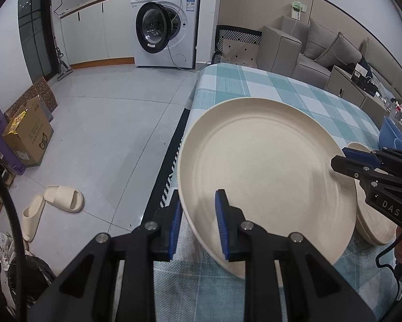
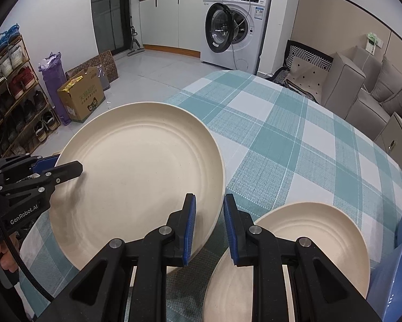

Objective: Organize plates and bowls
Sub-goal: 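Lift the cream plate with both grippers and carry it toward the plate stack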

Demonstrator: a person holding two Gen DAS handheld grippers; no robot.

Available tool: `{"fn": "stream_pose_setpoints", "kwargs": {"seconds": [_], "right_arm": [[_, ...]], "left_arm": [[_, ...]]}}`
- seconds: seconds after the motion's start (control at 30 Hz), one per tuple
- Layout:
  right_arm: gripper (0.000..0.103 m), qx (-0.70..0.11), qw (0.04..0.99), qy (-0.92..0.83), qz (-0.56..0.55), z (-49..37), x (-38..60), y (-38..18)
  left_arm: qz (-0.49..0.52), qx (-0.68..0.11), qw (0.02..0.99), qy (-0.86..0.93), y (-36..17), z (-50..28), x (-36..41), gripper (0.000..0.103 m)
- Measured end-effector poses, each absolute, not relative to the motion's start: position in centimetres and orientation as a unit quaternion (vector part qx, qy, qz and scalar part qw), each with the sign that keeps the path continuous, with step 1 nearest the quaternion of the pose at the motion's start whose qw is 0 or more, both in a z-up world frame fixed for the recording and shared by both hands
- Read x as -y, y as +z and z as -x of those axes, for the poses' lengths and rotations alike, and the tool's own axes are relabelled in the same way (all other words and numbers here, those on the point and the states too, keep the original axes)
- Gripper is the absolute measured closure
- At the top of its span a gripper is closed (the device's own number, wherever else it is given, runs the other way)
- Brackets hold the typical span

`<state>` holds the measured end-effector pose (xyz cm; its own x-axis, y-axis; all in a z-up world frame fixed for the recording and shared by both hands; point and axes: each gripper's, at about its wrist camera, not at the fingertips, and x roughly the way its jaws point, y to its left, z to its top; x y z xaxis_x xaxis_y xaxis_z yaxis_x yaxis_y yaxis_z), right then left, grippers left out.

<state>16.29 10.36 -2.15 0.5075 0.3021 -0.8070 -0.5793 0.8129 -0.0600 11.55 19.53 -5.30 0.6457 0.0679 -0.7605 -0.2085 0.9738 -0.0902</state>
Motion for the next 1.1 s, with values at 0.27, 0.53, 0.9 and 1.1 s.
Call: {"fn": "stream_pose_setpoints", "kwargs": {"seconds": [0.27, 0.53, 0.9, 1.1], "right_arm": [[0.081, -0.411, 0.862, 0.254, 0.154, -15.3, -9.6, -0.1], [0.081, -0.401, 0.872, 0.243, 0.139, -13.9, -7.8, 1.8], [0.081, -0.395, 0.882, 0.226, 0.121, -12.8, -4.6, 3.4], [0.081, -0.392, 0.887, 0.218, 0.11, -12.4, -3.0, 3.9]], "left_arm": [[0.083, -0.402, 0.909, 0.072, -4.1, -11.1, -18.9, 0.08], [0.074, -0.391, 0.916, 0.058, -2.7, -10.9, -17.5, 0.08], [0.062, -0.384, 0.92, 0.034, -1.8, -11.0, -15.1, 0.08], [0.055, -0.387, 0.92, 0.021, -1.8, -11.2, -13.7, 0.08]]}}
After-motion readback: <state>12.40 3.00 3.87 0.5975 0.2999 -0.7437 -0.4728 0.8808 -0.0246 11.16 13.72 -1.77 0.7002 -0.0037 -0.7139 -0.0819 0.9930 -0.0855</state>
